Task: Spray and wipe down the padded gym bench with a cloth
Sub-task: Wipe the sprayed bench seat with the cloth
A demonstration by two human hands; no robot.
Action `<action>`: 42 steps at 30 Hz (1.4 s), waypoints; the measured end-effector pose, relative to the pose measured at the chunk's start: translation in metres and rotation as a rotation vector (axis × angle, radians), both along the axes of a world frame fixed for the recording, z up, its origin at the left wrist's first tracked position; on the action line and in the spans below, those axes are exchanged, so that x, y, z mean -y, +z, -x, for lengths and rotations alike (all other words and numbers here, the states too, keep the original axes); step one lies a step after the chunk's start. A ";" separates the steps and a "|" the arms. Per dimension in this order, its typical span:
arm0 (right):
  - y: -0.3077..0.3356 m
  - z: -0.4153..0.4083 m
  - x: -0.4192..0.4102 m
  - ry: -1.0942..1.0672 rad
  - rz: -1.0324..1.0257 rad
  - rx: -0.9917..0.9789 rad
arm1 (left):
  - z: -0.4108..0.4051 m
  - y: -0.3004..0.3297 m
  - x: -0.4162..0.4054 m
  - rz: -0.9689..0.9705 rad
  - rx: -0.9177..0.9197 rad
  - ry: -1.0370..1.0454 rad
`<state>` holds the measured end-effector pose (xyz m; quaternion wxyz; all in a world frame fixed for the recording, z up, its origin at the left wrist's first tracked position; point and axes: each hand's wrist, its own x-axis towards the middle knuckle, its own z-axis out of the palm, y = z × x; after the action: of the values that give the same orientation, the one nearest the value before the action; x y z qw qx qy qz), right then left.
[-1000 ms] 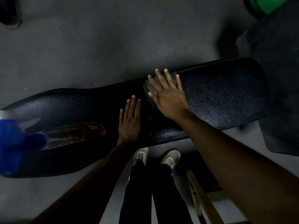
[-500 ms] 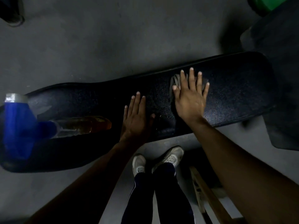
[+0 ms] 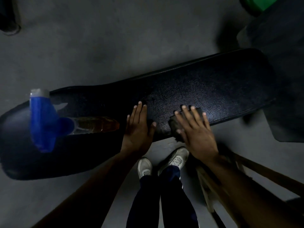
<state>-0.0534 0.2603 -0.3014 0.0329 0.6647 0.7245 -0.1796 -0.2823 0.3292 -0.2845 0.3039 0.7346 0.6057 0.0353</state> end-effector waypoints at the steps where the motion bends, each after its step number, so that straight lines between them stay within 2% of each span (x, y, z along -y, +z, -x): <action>1: 0.000 -0.004 -0.002 -0.056 0.003 -0.008 | 0.002 -0.001 0.001 -0.003 0.000 -0.007; 5: 0.001 0.003 -0.041 -0.346 -0.030 -0.056 | 0.007 -0.004 0.005 -0.033 -0.006 -0.037; 7: 0.002 0.021 -0.064 -0.423 -0.022 -0.049 | 0.008 -0.004 0.008 -0.037 -0.011 -0.043; 9: 0.001 0.042 -0.075 -0.375 -0.024 -0.035 | 0.010 -0.004 0.010 -0.039 -0.039 -0.066; 13: -0.001 0.076 -0.052 -0.130 -0.066 -0.027 | 0.020 -0.004 0.016 -0.075 -0.140 -0.156; 19: -0.008 0.053 0.002 0.129 -0.075 0.032 | 0.033 -0.004 0.022 -0.072 -0.210 -0.246; 21: -0.008 0.035 0.006 0.114 -0.070 0.047 | 0.035 -0.003 0.023 -0.064 -0.208 -0.250; 24: -0.004 0.017 0.001 -0.045 -0.054 -0.002 | 0.039 -0.002 0.026 -0.059 -0.204 -0.259; 27: 0.002 0.017 -0.015 -0.226 -0.038 -0.136 | 0.042 0.000 0.029 -0.049 -0.186 -0.253; 29: 0.006 0.024 -0.028 -0.370 -0.064 -0.318 | 0.042 0.000 0.031 -0.046 -0.176 -0.247; 31: 0.015 0.032 -0.042 -0.545 -0.083 -0.614 | 0.043 0.001 0.033 -0.037 -0.167 -0.238; 34: 0.032 0.038 -0.063 -0.845 -0.063 -1.234 | 0.044 0.003 0.032 -0.016 -0.150 -0.236; 35: 0.036 0.038 -0.069 -0.886 -0.073 -1.331 | 0.044 0.003 0.032 -0.008 -0.145 -0.236; 39: 0.042 0.038 -0.087 -0.882 -0.078 -1.369 | 0.045 0.003 0.032 0.004 -0.148 -0.236; 42: 0.034 0.040 -0.104 -0.717 -0.069 -1.097 | 0.042 0.003 0.032 0.004 -0.157 -0.229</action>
<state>-0.0933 0.3639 -0.2677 -0.4245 0.6775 0.3751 -0.4691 -0.3247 0.2972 -0.2819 0.2591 0.7987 0.5400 -0.0587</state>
